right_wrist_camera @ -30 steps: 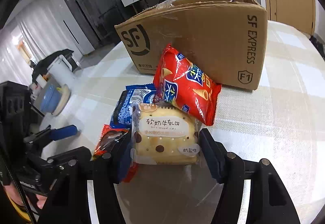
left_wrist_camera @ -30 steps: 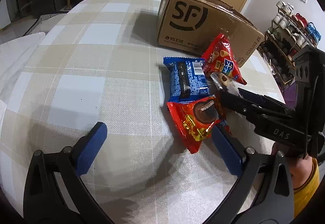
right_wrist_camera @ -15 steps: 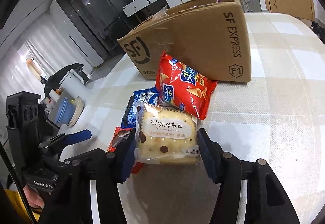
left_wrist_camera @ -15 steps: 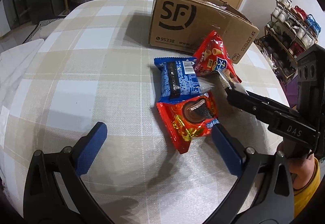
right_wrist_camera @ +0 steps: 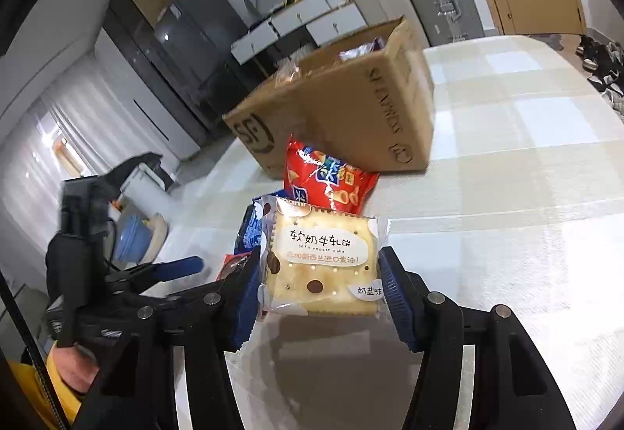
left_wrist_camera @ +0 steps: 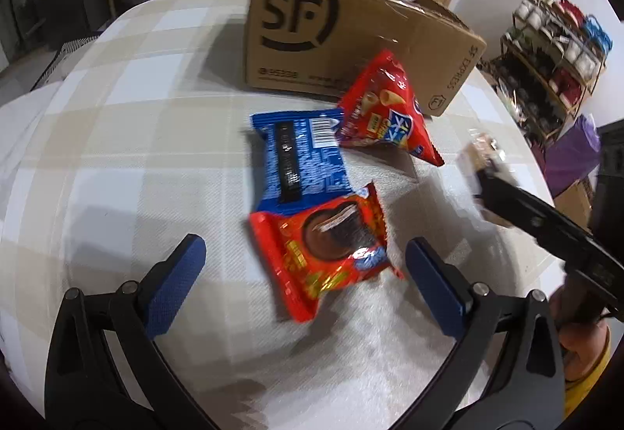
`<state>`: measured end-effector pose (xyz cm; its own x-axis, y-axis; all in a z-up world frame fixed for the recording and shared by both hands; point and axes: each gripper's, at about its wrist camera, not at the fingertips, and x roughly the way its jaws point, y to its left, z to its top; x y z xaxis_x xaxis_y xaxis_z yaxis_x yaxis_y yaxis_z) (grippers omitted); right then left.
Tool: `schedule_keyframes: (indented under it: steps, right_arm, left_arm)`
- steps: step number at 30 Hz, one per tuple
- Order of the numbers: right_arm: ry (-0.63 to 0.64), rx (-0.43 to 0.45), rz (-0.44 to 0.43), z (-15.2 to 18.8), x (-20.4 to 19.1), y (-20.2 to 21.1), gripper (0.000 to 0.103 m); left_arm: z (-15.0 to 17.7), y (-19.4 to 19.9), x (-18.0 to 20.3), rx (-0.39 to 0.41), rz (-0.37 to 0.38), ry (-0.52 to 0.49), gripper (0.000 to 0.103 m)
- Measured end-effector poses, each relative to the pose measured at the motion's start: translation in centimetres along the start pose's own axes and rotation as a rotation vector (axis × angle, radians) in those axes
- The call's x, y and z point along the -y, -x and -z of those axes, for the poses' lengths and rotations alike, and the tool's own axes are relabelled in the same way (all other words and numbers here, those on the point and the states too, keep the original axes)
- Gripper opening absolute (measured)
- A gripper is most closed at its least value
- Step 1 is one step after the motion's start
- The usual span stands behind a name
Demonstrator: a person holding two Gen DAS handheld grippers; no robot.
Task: Organize snacks
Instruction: 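Grasp the cream sandwich pack with the right tool while the left tool grasps the red cookie pack, then carry the red cookie pack and cream sandwich pack over the box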
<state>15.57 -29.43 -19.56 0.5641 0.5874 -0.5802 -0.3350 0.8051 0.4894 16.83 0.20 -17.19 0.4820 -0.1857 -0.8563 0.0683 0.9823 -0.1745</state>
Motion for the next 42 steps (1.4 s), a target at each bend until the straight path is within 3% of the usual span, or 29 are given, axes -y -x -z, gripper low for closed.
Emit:
schedule_keyframes:
  steps: [4, 7, 8, 9, 12, 16, 22, 42]
  right_arm:
    - [-0.013, 0.020, -0.002, 0.3, 0.3, 1.1, 0.058]
    - [-0.022, 0.023, -0.008, 0.5, 0.1, 1.5, 0.058]
    - [-0.023, 0.023, -0.009, 0.5, 0.1, 1.5, 0.058]
    - [-0.024, 0.021, -0.012, 0.5, 0.1, 1.4, 0.058]
    - [-0.026, 0.017, -0.015, 0.8, 0.1, 1.0, 0.058]
    - [-0.024, 0.019, -0.014, 1.1, -0.5, 1.1, 0.058]
    - [-0.004, 0.043, -0.009, 0.8, -2.0, 1.9, 0.058]
    - [0.094, 0.148, -0.083, -1.1, -10.5, 7.6, 0.058]
  left_arm:
    - [-0.6, -2.1, 0.3, -0.052, -0.025, 0.023, 0.102]
    - [-0.7, -2.1, 0.4, -0.040, -0.020, 0.038, 0.094]
    - [-0.8, -1.9, 0.4, -0.032, -0.009, 0.036, 0.085]
    - [-0.7, -1.7, 0.5, -0.024, 0.000, 0.034, 0.068]
    - [-0.7, -1.1, 0.7, -0.033, 0.055, 0.000, 0.045]
    - [0.0, 0.0, 1.4, -0.003, 0.050, -0.072, 0.044]
    - [1.1, 2.4, 0.9, 0.036, 0.077, -0.067, 0.044]
    - [2.5, 17.6, -2.0, 0.285, 0.101, -0.061, 0.044]
